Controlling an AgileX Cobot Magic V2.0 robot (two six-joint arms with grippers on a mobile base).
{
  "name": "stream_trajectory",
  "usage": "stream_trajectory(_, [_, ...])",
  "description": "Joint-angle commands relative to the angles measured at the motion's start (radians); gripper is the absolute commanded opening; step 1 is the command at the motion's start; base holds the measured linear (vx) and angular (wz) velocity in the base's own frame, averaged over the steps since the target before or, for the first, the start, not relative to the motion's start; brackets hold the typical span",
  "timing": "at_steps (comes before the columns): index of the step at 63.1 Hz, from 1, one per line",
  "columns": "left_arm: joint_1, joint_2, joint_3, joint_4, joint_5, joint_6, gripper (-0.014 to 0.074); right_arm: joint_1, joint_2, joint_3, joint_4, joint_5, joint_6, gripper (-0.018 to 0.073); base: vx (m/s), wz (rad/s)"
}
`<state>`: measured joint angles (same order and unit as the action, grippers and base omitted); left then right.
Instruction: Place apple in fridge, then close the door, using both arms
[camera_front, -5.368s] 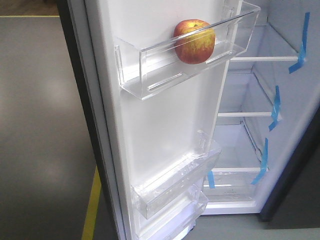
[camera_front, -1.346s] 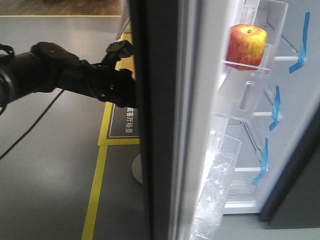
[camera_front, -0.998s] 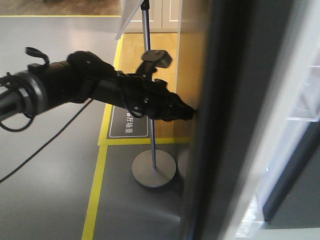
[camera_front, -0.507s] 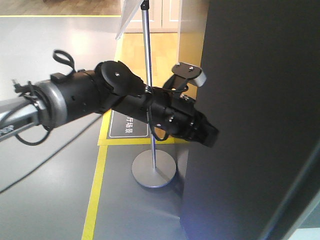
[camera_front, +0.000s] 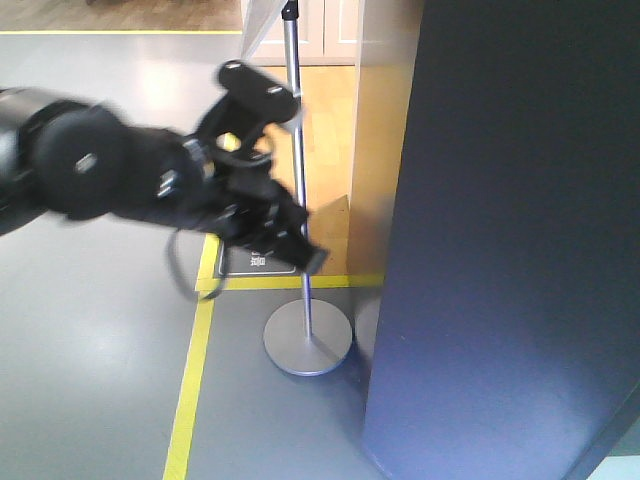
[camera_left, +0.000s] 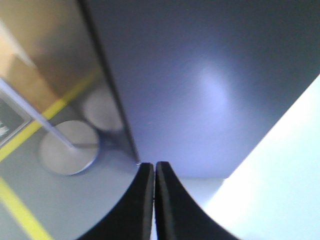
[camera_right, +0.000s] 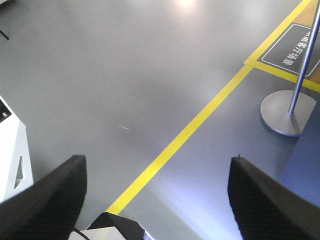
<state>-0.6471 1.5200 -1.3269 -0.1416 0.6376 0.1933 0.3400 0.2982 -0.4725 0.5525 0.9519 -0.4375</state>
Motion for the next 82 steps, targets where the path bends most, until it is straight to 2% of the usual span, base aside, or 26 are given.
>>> stream_trajectory(1, [0.011,-0.104,0.057,0.094,-0.097,-0.111,-0.0006,0.001,0.007,-0.021,0.031,-0.048,-0.005,0.0555,0.00,0.00])
stream_trajectory(5, [0.035,-0.147,0.108,0.120,-0.101,-0.143,-0.0006,0.001,0.007,-0.021,0.031,-0.048,-0.005,0.0555,0.00,0.00])
stream_trajectory(18, [0.151,-0.265,0.253,0.112,-0.108,-0.148,-0.0006,0.001,0.007,-0.021,0.030,-0.051,-0.005,0.0555,0.00,0.00])
stream_trajectory(28, [0.209,-0.349,0.375,0.112,-0.115,-0.148,-0.0006,0.000,0.016,-0.021,-0.036,-0.086,0.025,0.0544,0.00,0.00])
stream_trajectory(34, [0.226,-0.384,0.433,0.117,-0.126,-0.148,-0.0006,0.000,0.047,-0.021,-0.139,-0.120,0.131,0.0503,0.00,0.00])
stream_trajectory(41, [0.229,-0.394,0.466,0.134,-0.139,-0.148,-0.0006,0.000,0.098,-0.021,-0.316,-0.154,0.283,0.0416,0.00,0.00])
stream_trajectory(45, [0.229,-0.393,0.466,0.142,-0.132,-0.148,-0.0006,0.000,0.132,-0.021,-0.412,-0.175,0.351,0.0342,0.00,0.00])
stream_trajectory(54, [0.229,-0.393,0.466,0.142,-0.133,-0.148,-0.0006,0.000,0.201,-0.021,-0.624,-0.235,0.489,0.0117,0.00,0.00])
stream_trajectory(60, [0.229,-0.393,0.466,0.142,-0.132,-0.148,-0.0006,0.000,0.245,-0.021,-0.729,-0.280,0.557,-0.0020,0.00,0.00])
stream_trajectory(68, [0.229,-0.393,0.466,0.142,-0.132,-0.148,-0.0006,0.000,0.316,-0.022,-0.836,-0.318,0.647,-0.0012,0.00,0.00])
stream_trajectory(82, [0.229,-0.393,0.466,0.142,-0.132,-0.148,-0.0006,-0.015,0.457,-0.123,-1.101,-0.312,0.915,-0.0008,0.00,0.00])
